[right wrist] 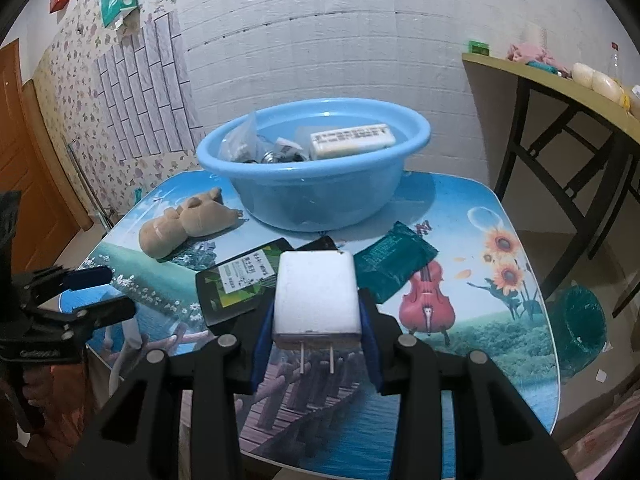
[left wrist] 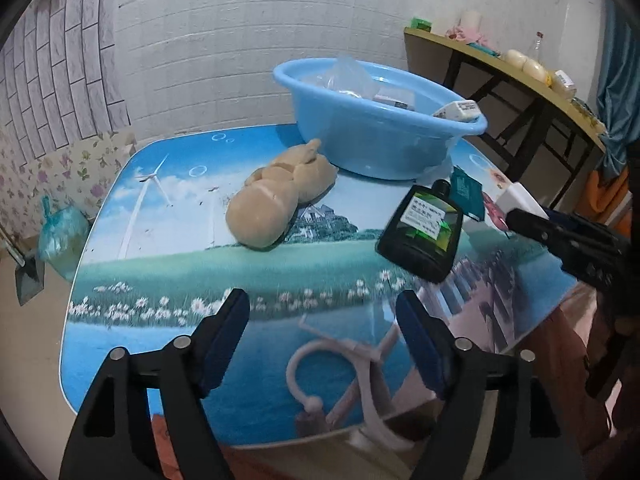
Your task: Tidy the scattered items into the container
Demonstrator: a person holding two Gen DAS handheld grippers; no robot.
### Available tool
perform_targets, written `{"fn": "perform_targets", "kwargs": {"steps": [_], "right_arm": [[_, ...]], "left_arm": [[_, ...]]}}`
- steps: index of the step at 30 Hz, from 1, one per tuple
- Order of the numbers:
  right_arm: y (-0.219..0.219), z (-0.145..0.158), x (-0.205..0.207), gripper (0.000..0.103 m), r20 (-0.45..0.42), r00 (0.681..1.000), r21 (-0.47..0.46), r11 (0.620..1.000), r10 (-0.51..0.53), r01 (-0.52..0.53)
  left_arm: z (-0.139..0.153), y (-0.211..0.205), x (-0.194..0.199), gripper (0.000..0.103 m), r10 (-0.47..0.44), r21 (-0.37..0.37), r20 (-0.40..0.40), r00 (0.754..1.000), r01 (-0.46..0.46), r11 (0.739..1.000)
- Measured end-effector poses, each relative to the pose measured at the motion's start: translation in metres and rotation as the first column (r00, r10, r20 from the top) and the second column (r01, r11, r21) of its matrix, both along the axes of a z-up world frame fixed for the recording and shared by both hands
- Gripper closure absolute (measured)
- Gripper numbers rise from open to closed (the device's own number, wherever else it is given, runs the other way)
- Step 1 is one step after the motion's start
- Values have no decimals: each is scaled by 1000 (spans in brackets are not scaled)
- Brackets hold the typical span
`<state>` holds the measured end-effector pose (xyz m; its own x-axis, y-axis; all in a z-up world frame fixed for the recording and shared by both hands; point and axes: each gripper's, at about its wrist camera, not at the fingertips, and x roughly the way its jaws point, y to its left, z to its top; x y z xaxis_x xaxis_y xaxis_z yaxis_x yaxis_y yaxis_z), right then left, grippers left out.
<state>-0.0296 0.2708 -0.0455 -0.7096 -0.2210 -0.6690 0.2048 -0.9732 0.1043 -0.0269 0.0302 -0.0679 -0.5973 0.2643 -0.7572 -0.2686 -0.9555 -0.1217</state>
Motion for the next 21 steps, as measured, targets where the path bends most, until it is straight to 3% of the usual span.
{"fn": "perform_targets", "kwargs": {"steps": [6, 15, 16, 17, 21], "right_arm": [[4, -3, 0, 65, 15, 1000, -16, 1000, -14, 14], [0, -2, 4, 65, 15, 1000, -9, 1000, -5, 6], [0, -2, 4, 65, 13, 1000, -8, 1000, -6, 6], [0, -1, 5, 65, 13, 1000, -9, 1000, -6, 7], [0, 0, 7, 65, 8, 1000, -11, 1000, -4, 5]], "left_arm": [[-4, -1, 16, 23, -41, 27, 19, 999, 41, 999], [-26, 11, 16, 23, -91, -38, 30, 995, 92, 995], [-26, 12, 16, 30, -94, -40, 23, 995, 95, 995], [-25, 12, 17, 45, -99, -49, 8, 995, 99, 994], [-24, 10, 14, 49, -103, -46, 11, 995, 103, 994]]}}
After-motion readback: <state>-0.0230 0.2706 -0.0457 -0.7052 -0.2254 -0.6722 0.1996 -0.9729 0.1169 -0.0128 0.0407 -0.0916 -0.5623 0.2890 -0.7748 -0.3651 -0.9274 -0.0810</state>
